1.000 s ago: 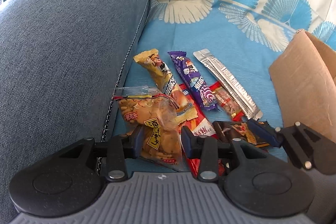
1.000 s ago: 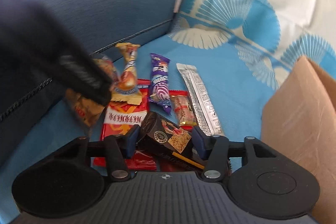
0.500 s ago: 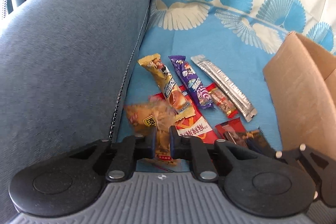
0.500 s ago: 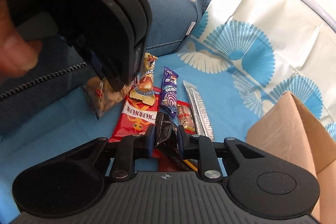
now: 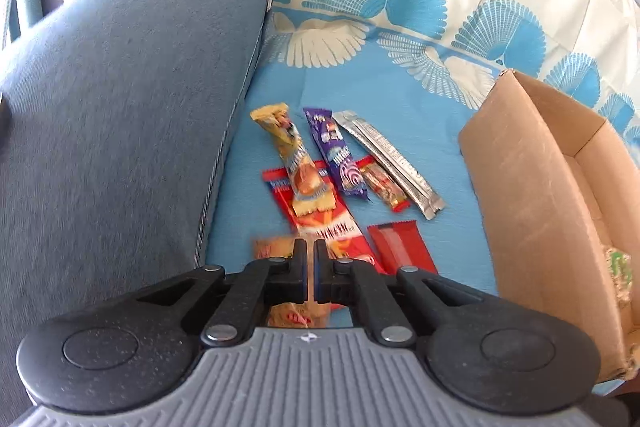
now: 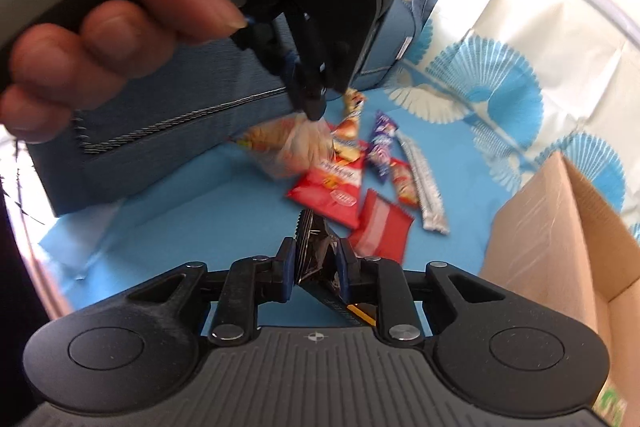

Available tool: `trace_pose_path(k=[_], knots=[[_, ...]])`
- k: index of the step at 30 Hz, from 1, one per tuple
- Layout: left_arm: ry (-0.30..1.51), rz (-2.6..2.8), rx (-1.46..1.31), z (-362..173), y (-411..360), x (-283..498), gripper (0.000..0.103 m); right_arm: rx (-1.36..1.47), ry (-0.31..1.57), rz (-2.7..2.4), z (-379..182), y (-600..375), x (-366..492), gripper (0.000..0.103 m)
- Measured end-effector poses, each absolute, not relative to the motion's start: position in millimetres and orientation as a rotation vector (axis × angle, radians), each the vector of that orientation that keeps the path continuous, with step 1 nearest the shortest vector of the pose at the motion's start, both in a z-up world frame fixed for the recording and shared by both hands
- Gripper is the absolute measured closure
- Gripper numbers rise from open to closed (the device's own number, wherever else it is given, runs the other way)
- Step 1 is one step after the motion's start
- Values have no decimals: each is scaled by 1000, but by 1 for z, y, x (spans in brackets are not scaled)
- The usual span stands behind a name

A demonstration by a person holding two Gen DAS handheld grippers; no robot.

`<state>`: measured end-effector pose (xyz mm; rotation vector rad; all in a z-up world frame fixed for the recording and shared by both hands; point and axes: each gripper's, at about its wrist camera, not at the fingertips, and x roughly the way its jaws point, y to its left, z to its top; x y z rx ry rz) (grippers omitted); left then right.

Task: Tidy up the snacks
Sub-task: 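Grasp the dark brown biscuit pack with the right gripper while the left approaches the cookie bag, then close the left gripper on the clear cookie bag while the right holds the biscuit pack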

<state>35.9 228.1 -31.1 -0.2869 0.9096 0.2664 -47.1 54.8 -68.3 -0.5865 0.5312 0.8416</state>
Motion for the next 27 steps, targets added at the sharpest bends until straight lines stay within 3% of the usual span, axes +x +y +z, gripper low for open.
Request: trace_pose_path(k=[3, 6, 8, 10, 13, 19, 27], knots=[[942, 253, -309, -34, 227, 34, 101, -522, 578, 884, -65, 49, -49, 72], [931, 261, -334, -35, 234, 30, 98, -452, 633, 902, -64, 45, -46, 56], [914, 280, -384, -36, 242, 27, 89, -422, 634, 892, -63, 43, -43, 35], [908, 297, -412, -37, 247, 27, 72, -392, 634, 877, -62, 42, -38, 25], [928, 297, -408, -40, 246, 33, 64, -368, 673, 867, -67, 43, -27, 14], [990, 298, -336, -49, 240, 51, 44, -345, 783, 782, -80, 47, -6, 4], [1066, 309, -260, -68, 236, 69, 37, -324, 882, 718, -96, 49, 11, 0]])
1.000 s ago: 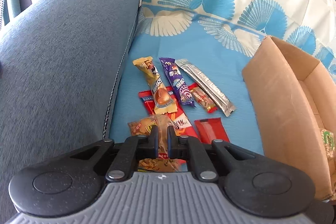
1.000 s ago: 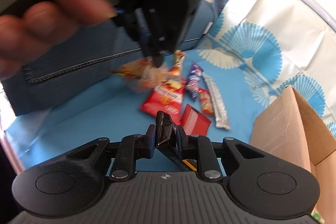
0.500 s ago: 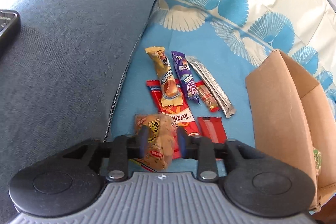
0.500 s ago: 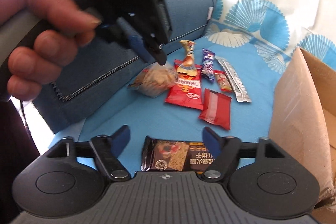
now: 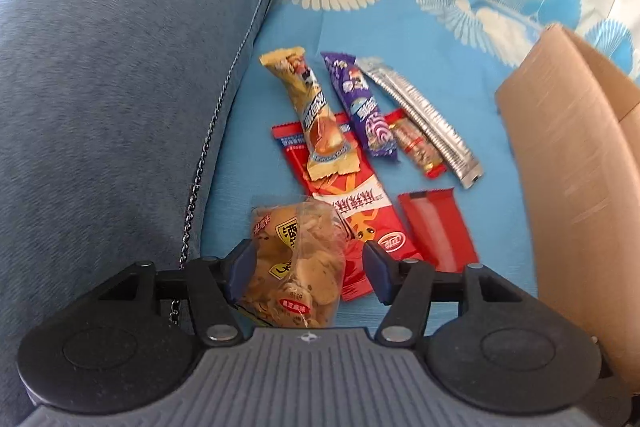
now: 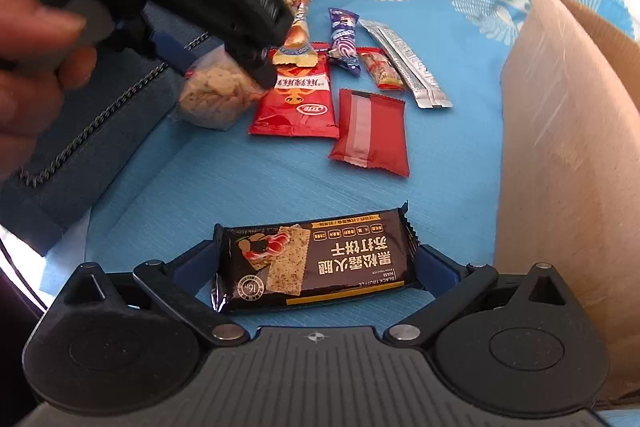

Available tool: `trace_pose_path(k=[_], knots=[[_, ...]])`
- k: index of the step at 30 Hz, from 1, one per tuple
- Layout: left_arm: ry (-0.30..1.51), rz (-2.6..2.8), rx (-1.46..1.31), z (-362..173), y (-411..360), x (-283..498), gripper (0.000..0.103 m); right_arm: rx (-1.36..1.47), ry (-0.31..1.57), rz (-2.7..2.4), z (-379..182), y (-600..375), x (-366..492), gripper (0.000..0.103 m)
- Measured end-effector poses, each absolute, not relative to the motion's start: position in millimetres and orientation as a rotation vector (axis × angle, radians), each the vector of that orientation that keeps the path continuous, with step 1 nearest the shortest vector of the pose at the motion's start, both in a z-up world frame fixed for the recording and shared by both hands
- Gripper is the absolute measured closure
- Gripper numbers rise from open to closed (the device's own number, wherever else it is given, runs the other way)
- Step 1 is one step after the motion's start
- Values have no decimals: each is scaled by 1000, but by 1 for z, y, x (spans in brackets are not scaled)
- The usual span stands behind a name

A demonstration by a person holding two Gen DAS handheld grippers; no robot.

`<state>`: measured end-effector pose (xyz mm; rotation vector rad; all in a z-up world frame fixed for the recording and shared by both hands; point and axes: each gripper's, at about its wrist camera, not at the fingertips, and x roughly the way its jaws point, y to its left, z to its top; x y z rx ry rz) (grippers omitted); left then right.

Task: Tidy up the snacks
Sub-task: 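Close the left gripper on the clear cookie bag while the right holds the biscuit pack, then lift the biscuit pack and cookie bag toward the cardboard box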

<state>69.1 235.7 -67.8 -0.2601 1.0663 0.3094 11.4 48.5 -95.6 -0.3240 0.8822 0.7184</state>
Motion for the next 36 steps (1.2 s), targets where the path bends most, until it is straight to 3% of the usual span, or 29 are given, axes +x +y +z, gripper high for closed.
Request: trace_pose_path(k=[6, 8, 10, 13, 19, 36], knots=[[1095, 311, -226, -75, 233, 75, 33, -265, 901, 737, -97, 48, 19, 1], [1110, 318, -204, -78, 231, 77, 34, -259, 894, 753, -96, 47, 20, 6], [1128, 330, -180, -80, 230, 79, 44, -262, 875, 768, -93, 46, 19, 12], [1122, 343, -180, -79, 232, 76, 53, -250, 877, 779, -92, 46, 17, 13], [1081, 355, -206, -71, 237, 69, 63, -203, 836, 785, -84, 42, 16, 13], [900, 376, -278, -34, 239, 51, 65, -176, 568, 785, -50, 22, -1, 13]])
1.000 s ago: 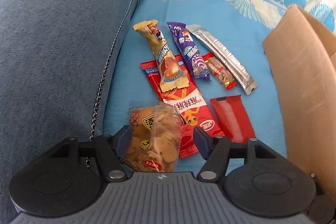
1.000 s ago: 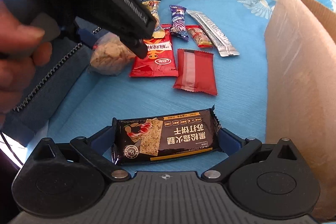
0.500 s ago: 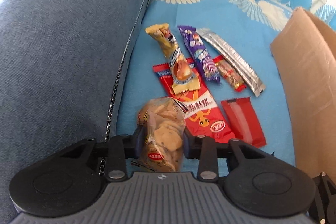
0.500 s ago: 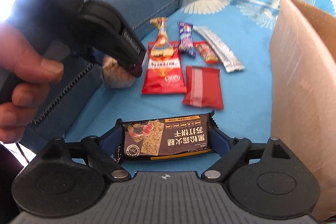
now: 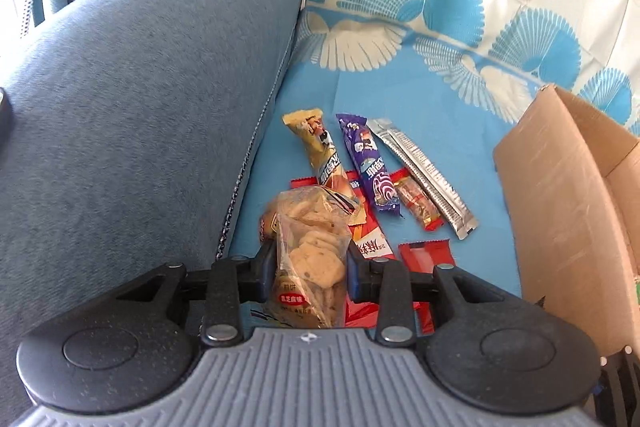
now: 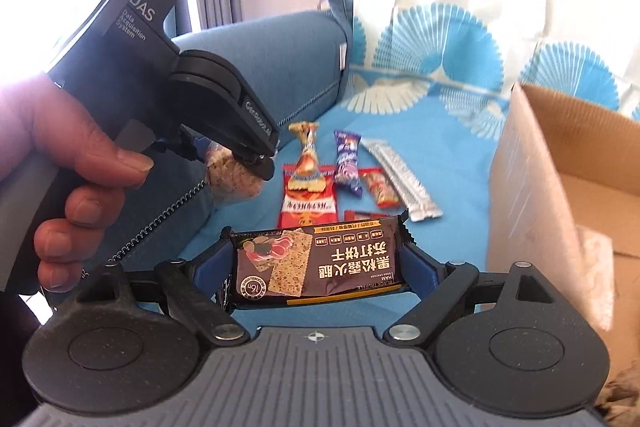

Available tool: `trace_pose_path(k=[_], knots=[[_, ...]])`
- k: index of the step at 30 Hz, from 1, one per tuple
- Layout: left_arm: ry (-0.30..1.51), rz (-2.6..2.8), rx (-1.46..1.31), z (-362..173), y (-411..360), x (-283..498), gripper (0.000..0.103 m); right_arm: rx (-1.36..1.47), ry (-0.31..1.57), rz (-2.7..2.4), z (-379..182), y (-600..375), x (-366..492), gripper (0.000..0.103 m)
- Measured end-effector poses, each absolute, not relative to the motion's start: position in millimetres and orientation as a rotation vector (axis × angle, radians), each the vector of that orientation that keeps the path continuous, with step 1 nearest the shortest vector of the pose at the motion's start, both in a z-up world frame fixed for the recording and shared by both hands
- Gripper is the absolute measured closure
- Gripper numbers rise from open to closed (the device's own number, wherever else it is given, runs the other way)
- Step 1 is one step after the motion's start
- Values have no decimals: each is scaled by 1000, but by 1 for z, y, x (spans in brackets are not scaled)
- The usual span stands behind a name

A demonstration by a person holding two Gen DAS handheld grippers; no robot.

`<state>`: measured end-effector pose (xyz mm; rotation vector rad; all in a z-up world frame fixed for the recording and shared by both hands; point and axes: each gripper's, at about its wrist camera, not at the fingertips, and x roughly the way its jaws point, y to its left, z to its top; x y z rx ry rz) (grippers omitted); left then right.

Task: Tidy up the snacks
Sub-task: 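Lift the biscuit pack and cookie bag toward the cardboard box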

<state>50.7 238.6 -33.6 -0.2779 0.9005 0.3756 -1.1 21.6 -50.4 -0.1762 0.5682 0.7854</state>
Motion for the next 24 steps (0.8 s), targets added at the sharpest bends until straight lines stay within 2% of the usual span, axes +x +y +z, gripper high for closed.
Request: trace_pose_path(k=[8, 24], knots=[[877, 376, -280, -21, 239, 42, 65, -171, 517, 769, -40, 18, -7, 13], [789, 351, -254, 9, 214, 41, 65, -84, 381, 692, 15, -30, 2, 13]])
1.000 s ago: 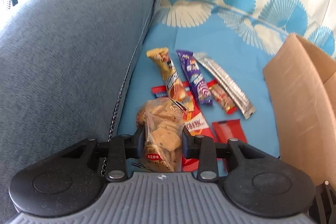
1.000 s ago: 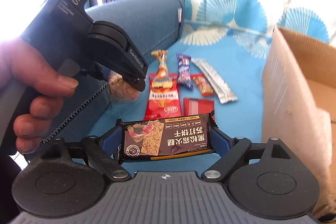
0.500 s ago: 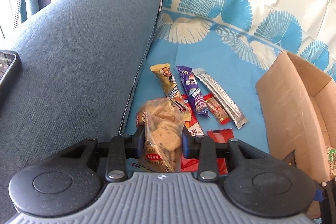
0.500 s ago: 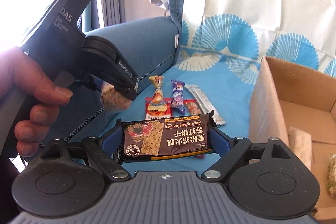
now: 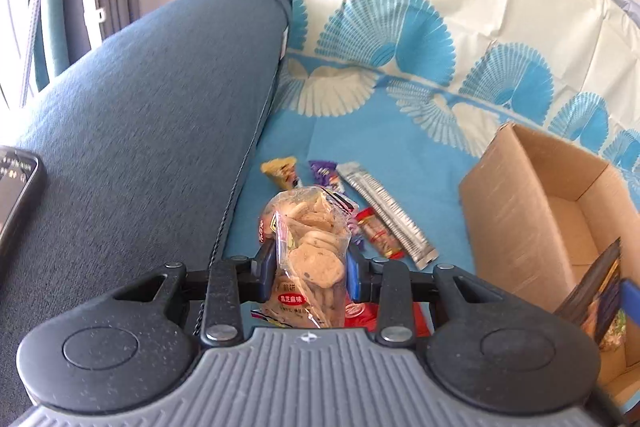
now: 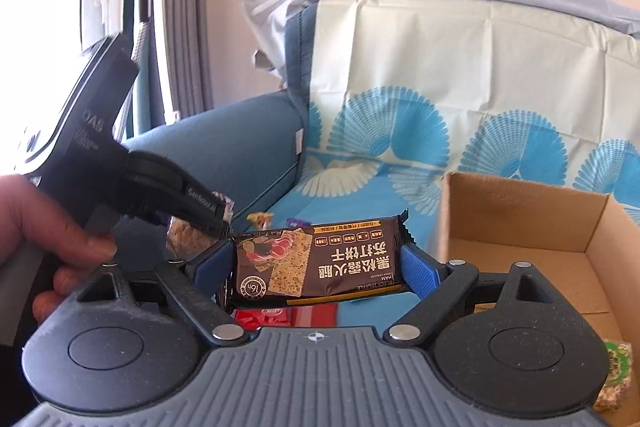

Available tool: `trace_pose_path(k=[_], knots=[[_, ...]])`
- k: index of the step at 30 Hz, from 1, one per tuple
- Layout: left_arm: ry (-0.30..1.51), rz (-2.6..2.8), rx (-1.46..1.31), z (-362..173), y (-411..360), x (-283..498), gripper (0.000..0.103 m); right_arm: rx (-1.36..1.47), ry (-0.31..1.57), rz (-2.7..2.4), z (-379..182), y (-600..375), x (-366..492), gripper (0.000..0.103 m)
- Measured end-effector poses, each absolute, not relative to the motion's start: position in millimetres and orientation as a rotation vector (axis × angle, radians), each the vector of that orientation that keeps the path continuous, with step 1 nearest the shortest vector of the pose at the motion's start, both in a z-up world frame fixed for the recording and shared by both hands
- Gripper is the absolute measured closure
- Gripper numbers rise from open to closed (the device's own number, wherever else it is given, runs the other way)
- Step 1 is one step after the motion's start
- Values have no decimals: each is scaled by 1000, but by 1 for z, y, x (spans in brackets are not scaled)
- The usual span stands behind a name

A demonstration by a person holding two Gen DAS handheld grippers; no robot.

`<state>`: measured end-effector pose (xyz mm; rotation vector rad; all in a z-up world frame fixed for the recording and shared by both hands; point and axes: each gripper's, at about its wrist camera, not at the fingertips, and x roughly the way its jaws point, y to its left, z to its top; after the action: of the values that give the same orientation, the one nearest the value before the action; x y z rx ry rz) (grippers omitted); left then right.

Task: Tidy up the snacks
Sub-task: 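Lift the biscuit pack and cookie bag toward the cardboard box, then carry the biscuit pack and cookie bag over the open cardboard box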

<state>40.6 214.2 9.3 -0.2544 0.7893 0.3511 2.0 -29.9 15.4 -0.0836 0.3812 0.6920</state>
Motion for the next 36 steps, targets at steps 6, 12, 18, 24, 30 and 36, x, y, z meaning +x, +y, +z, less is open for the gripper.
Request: trace_pose_path(k=[6, 12, 18, 24, 30, 36], knots=[[738, 319, -232, 17, 196, 42, 65, -40, 337, 644, 50, -57, 26, 13], [693, 275, -237, 24, 173, 50, 65, -51, 250, 558, 83, -102, 68, 13], [640, 212, -262, 31, 136, 62, 65, 45, 384, 418, 47, -149, 100, 13], [564, 131, -188, 39, 82, 79, 65, 40, 361, 360, 45, -178, 103, 13], [534, 49, -177, 37, 44, 91, 65, 8, 375, 324, 38, -204, 109, 13], [518, -22, -171, 32, 18, 99, 65, 23, 402, 294, 33, -219, 115, 13]])
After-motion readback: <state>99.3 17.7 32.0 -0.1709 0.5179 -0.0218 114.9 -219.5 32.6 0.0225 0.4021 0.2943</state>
